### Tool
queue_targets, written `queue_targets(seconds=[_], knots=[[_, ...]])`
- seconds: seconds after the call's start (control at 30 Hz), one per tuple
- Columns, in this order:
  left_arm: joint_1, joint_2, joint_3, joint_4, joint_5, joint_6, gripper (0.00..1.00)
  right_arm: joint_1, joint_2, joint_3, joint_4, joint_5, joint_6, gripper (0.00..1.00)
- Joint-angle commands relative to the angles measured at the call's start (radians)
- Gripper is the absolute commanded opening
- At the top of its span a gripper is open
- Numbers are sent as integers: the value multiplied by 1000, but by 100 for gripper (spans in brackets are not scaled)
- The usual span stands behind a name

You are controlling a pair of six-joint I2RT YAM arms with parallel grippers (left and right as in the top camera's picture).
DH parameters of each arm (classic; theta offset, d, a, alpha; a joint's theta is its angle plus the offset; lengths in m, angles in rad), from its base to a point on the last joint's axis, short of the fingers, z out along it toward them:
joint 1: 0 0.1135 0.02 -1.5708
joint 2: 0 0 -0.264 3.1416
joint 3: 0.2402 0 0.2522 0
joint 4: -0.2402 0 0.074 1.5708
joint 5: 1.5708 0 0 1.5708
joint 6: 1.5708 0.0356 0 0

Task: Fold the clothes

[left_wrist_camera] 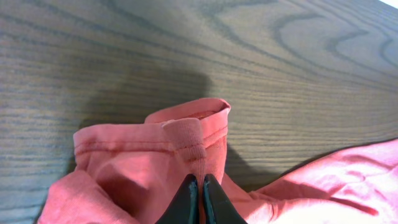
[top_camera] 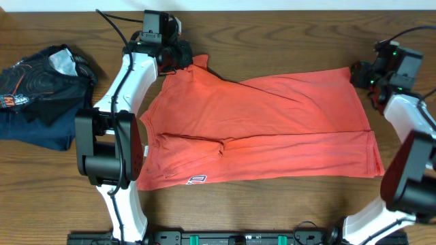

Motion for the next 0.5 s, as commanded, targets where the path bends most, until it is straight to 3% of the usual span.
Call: queue_targets(seconds=[0.0,0.47], knots=[[0,0,16,-19,-24,21,6,8,84,10,51,24,23,56],[-2,0,12,-67,-45,21,6,53,266,11,219,23,56,59]])
